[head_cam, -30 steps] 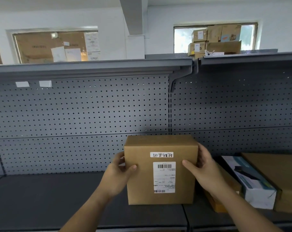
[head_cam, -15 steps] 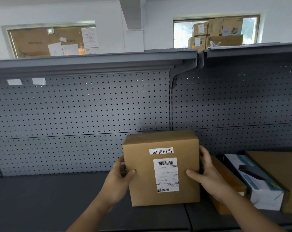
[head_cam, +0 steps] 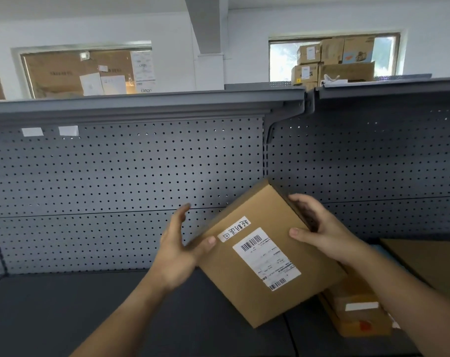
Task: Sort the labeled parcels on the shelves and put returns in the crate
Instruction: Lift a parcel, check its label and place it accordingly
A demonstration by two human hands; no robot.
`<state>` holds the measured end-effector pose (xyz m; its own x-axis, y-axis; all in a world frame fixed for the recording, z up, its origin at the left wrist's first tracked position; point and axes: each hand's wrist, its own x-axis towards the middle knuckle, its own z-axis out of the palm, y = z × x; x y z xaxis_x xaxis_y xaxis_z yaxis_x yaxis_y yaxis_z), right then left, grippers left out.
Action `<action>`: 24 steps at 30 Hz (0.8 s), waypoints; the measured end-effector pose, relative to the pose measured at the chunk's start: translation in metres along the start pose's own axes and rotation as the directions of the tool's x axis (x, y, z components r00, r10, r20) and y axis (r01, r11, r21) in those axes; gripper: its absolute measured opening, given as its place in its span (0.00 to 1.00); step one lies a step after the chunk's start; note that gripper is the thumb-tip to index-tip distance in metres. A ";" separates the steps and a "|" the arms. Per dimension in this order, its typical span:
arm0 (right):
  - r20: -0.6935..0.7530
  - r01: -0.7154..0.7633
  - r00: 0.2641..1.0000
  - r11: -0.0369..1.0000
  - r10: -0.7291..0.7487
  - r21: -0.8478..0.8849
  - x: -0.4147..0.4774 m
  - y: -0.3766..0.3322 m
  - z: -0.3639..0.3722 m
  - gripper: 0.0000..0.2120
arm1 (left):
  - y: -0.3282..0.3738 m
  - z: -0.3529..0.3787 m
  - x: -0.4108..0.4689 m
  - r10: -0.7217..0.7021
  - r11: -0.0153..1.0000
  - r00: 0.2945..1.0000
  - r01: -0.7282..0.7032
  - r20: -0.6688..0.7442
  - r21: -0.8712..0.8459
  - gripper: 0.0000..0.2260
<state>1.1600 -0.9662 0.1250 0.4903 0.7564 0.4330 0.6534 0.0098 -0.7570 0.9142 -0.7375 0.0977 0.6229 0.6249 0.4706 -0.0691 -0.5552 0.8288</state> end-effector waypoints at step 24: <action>0.034 -0.125 0.992 0.989 0.122 0.084 -0.039 0.024 0.044 0.46 | -0.045 -0.018 0.005 -0.035 0.870 0.968 0.152 0.248 -0.470 0.37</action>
<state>1.1308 -0.9667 0.0678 0.5469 0.7735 0.3203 0.5362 -0.0298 -0.8436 0.9067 -0.7000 0.0682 0.7987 0.4884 0.3515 -0.3317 -0.1300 0.9344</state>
